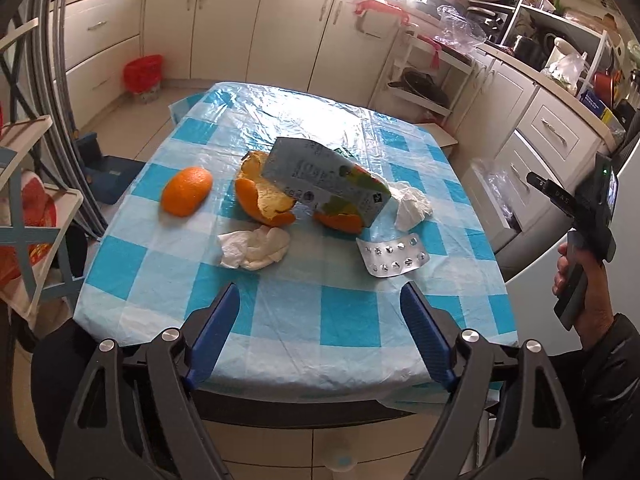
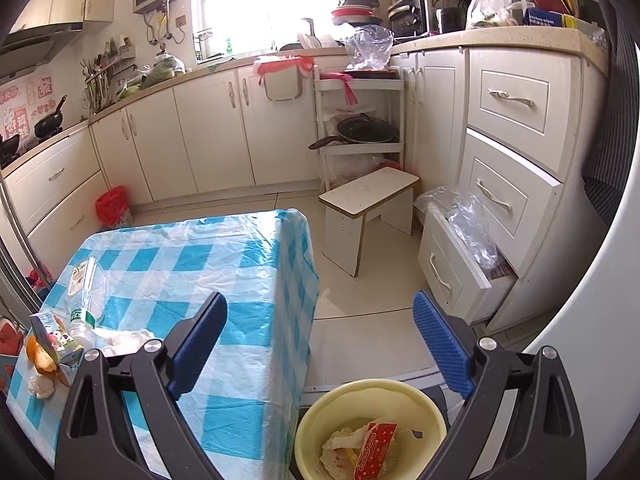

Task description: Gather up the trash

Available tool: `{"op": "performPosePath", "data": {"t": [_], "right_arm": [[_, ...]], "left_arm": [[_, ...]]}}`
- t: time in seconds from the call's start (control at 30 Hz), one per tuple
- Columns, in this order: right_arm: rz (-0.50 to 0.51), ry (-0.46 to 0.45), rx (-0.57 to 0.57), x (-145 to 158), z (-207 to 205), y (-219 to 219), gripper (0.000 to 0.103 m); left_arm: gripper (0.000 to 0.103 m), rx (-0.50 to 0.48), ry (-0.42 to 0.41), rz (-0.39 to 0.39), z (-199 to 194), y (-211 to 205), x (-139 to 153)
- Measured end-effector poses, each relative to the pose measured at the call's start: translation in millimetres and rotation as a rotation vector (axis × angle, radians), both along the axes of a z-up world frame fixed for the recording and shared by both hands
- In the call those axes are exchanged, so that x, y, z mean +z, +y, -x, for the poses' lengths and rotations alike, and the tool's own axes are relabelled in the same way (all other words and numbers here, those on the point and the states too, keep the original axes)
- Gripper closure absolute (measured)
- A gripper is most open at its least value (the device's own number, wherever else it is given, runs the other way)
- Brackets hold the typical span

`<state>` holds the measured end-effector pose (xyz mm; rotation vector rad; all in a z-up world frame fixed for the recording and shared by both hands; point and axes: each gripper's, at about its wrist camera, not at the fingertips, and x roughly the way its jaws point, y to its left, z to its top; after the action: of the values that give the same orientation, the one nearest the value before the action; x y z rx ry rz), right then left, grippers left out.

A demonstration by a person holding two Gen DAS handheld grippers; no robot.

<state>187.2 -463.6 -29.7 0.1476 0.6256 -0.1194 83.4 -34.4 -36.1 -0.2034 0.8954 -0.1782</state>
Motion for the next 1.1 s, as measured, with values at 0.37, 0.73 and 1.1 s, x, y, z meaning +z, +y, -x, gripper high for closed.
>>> {"op": "performPosePath", "data": {"t": [0.37, 0.73, 1.1], "right_arm": [[0.087, 0.019, 0.058, -9, -5, 28, 0.012], [0.077, 0.017, 0.057, -8, -4, 25, 0.012], [0.081, 0.029, 0.068, -10, -3, 27, 0.012]], "left_arm": [[0.023, 0.032, 0.016, 0.014, 5, 16, -5], [0.023, 0.016, 0.013, -0.004, 6, 6, -5], [0.022, 0.018, 0.016, -0.007, 5, 6, -7]]}}
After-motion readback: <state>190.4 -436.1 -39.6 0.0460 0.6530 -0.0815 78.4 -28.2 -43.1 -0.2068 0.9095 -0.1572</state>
